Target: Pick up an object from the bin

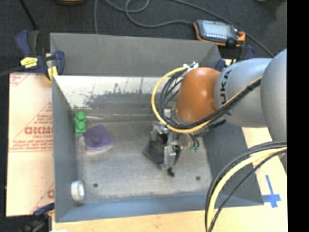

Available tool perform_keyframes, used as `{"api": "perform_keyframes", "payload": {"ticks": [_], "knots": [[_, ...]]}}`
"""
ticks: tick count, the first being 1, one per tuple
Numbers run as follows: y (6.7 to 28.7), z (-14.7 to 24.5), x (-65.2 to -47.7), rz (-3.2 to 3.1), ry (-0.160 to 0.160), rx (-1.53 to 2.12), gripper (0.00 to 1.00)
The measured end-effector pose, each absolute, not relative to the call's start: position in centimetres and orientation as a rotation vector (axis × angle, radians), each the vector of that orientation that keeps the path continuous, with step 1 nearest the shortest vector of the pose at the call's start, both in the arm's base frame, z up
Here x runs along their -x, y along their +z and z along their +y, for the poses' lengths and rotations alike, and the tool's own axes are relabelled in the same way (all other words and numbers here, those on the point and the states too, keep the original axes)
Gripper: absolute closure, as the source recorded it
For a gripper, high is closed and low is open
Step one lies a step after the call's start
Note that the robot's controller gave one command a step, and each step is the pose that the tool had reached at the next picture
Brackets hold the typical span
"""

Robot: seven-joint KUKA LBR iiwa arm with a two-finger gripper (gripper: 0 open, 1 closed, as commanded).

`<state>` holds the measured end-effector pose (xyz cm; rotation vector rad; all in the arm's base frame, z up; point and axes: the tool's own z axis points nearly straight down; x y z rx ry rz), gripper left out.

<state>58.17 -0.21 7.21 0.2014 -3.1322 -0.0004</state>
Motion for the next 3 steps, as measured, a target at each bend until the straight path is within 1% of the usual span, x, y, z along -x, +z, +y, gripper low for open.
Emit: {"api": "perform_keyframes", "payload": {"ticks": [1, 2, 3], "knots": [[7.1, 0.1, -60.6, -3.139, -0.002, -0.08, 0.0], [10.8, -3.1, -63.5, -3.13, -0.005, -0.269, 0.0], [9.4, -7.9, -64.2, -3.131, 0.007, -0.409, 0.0]]}}
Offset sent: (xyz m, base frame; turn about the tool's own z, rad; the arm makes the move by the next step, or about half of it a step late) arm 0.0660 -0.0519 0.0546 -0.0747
